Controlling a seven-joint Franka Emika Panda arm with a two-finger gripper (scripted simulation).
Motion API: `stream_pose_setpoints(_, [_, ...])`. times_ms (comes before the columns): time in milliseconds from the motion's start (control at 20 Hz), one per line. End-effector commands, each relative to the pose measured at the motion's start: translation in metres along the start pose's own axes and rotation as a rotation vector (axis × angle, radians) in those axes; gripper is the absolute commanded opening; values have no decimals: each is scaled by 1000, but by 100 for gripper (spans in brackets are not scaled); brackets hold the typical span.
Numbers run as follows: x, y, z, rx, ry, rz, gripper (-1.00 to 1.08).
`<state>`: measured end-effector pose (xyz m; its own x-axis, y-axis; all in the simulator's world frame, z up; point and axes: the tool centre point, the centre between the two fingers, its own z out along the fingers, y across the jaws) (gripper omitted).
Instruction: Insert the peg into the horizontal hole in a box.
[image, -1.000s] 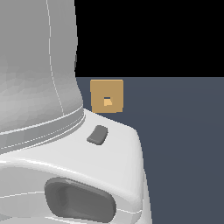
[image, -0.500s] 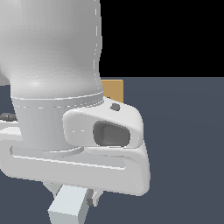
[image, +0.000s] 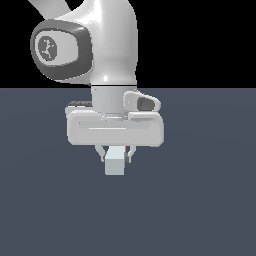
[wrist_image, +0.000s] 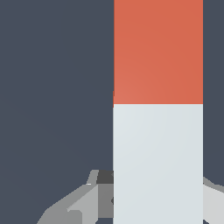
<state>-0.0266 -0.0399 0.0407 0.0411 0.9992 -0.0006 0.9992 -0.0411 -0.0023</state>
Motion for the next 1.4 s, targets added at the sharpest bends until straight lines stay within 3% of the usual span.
stream_pose_setpoints(0, [43,5,-6,-3,0,-31,-100])
stream_pose_setpoints(300, [123,10,-16,-3,0,-91,-100])
stream_pose_setpoints(600, [172,12,-22,-3,0,-126,-100])
stream_pose_setpoints(800, [183,13,-23,-2,0,-135,-100])
stream_pose_setpoints(1350, [184,15,-25,-4,1,-138,-100])
